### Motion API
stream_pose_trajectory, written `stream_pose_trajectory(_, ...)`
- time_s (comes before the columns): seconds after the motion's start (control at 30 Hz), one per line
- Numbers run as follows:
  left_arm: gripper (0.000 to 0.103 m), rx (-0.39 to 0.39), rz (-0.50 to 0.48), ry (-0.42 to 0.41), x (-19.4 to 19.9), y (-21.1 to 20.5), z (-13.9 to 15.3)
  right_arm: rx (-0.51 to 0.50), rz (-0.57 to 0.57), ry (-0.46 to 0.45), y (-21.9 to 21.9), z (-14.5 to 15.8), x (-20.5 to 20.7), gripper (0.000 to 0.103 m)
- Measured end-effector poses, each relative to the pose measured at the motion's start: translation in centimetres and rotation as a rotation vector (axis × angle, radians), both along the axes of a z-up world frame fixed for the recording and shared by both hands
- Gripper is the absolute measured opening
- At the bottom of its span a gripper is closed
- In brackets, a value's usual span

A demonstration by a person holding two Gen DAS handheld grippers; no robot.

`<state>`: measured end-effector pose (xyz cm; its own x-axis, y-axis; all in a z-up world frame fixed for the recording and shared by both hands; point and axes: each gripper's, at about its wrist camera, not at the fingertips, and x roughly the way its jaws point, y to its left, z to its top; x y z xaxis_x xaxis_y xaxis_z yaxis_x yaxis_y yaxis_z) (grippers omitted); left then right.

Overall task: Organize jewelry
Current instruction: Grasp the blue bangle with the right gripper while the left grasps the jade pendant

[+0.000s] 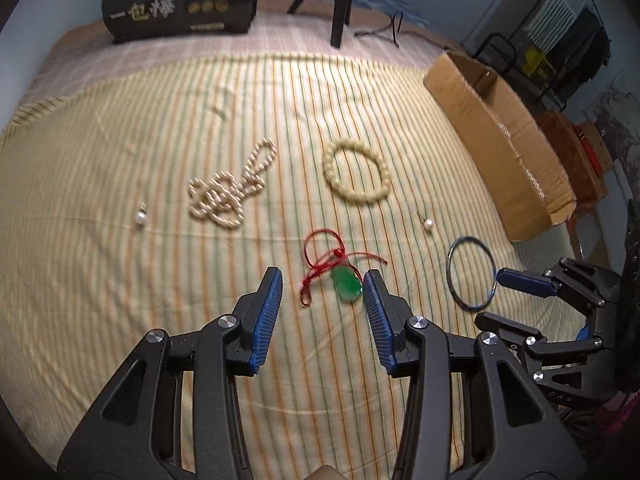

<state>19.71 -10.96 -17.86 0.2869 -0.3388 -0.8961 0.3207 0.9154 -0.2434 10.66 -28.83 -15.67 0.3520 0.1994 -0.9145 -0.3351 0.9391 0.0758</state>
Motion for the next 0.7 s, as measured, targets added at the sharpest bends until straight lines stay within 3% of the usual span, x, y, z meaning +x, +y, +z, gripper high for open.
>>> stream_pose_trajectory(0.23, 0.043, 0.014, 0.015, 0.037, 0.3, -1.1, -1.8, 0.022, -0.009, 0.011, -0.3, -0.5, 0.5, 0.043)
stream_pose_trajectory(0.7, 0.043, 0.095, -0.001, -0.007, 0.7, -3.5, -3.0, -0.005, 0.039, 0.040, 1.4, -2.2, 0.6, 0.037)
